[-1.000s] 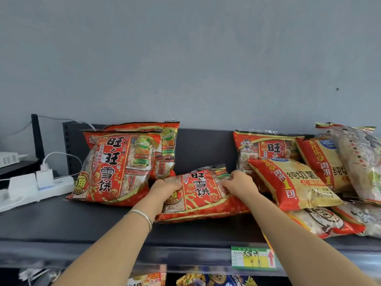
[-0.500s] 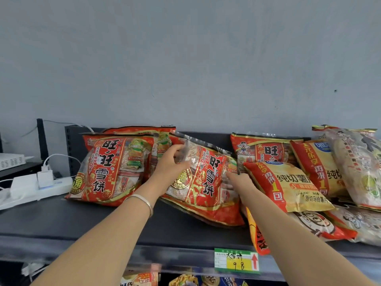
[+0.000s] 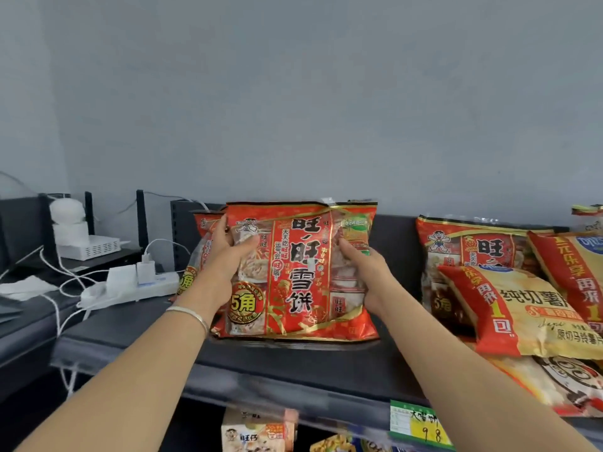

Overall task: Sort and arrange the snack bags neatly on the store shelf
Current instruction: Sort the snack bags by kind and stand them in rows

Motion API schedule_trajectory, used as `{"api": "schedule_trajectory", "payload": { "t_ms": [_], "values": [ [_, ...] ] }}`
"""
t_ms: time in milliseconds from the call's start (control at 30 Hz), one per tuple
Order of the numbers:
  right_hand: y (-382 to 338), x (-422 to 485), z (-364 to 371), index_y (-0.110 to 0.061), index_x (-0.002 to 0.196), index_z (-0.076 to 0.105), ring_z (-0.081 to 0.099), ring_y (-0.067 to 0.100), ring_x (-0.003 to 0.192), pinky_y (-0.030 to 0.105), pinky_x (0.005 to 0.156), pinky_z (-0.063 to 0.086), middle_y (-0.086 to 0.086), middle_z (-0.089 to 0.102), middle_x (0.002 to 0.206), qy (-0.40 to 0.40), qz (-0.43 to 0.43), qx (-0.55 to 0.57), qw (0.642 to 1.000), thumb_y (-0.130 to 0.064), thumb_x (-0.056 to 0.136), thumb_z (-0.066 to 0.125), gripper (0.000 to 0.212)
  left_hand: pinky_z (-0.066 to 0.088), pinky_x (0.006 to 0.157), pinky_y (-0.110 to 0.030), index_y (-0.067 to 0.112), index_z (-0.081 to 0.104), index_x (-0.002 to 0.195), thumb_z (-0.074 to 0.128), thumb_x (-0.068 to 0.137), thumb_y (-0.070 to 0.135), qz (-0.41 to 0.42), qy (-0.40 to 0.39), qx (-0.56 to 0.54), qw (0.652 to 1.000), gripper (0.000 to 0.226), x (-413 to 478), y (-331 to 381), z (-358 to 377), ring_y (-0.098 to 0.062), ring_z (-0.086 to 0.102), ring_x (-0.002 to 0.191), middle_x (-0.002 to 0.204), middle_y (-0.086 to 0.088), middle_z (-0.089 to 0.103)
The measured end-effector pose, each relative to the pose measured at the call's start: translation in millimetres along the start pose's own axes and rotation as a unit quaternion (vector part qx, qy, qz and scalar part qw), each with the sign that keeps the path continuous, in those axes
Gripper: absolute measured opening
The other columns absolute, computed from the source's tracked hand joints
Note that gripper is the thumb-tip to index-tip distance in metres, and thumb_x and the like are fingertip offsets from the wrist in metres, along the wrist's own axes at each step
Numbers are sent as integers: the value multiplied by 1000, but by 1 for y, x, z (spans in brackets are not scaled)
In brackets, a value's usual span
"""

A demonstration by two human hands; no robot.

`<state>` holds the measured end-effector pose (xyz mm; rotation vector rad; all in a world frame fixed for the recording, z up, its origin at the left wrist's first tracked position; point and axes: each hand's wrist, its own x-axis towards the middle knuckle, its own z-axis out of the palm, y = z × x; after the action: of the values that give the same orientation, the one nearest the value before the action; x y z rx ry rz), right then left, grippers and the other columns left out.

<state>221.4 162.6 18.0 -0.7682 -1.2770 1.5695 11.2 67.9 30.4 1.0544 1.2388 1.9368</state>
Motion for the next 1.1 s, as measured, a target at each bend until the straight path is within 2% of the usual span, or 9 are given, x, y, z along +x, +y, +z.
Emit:
{"api": "schedule_trajectory", "payload": {
  "t_ms": [100,200,333,433,567,633,733,867,1100],
  "values": [
    [0,-1,38,-9,113,60,72,33,89,49,81,57,13,74,99,-62,3,12,998,-24,86,69,32,54,81,-49,34,32,142,60,87,2,42,18,10,999,69,14,10,-36,-24,63,105,127,-2,57],
    [8,8,80,-10,120,57,72,33,90,51,83,57,13,74,102,-60,-30,0,998,-27,82,74,45,52,86,-55,38,35,139,54,91,3,72,52,34,995,63,31,19,-73,-22,61,110,128,0,57],
    [43,31,118,-27,139,42,65,28,109,53,92,53,6,64,126,8,-72,-122,990,-82,42,74,117,47,95,-50,44,21,145,48,97,15,91,81,178,976,62,47,17,-107,-19,51,121,139,7,45],
    [74,48,115,-30,136,47,63,22,111,47,92,53,2,58,131,48,-79,-244,965,-98,43,52,115,35,106,-51,33,9,150,51,94,34,11,97,239,966,70,48,-7,-120,-28,34,137,154,-3,27],
    [61,38,115,-24,105,60,65,16,97,34,77,52,1,66,108,120,-77,-98,985,-57,96,36,42,34,102,-44,24,19,148,54,83,54,-50,71,107,990,79,51,-33,-126,-23,46,123,138,0,45],
    [59,47,109,-19,107,60,65,18,96,34,76,50,2,68,103,145,-53,-93,984,-44,101,32,38,36,98,-41,25,31,142,56,84,49,-43,54,81,994,67,52,-34,-128,-19,51,111,122,4,51],
    [64,60,104,-15,106,64,68,25,94,43,87,55,6,71,99,118,-12,-165,979,-29,97,48,23,42,99,-51,34,47,118,62,70,56,-69,19,82,994,55,56,-34,-136,-27,61,104,115,-4,64],
    [74,67,109,-15,75,56,61,23,76,36,76,51,6,63,81,97,44,-163,981,-25,99,42,30,47,92,-51,28,61,99,63,75,54,-103,-5,79,991,36,62,-39,-141,-30,67,92,96,-7,73],
    [71,74,103,-14,58,54,57,27,73,37,70,52,5,58,68,182,-9,-171,968,-1,90,49,36,48,92,-52,14,68,100,57,90,42,-120,32,60,990,32,70,-42,-140,-32,69,88,90,-12,74]
  ]
}}
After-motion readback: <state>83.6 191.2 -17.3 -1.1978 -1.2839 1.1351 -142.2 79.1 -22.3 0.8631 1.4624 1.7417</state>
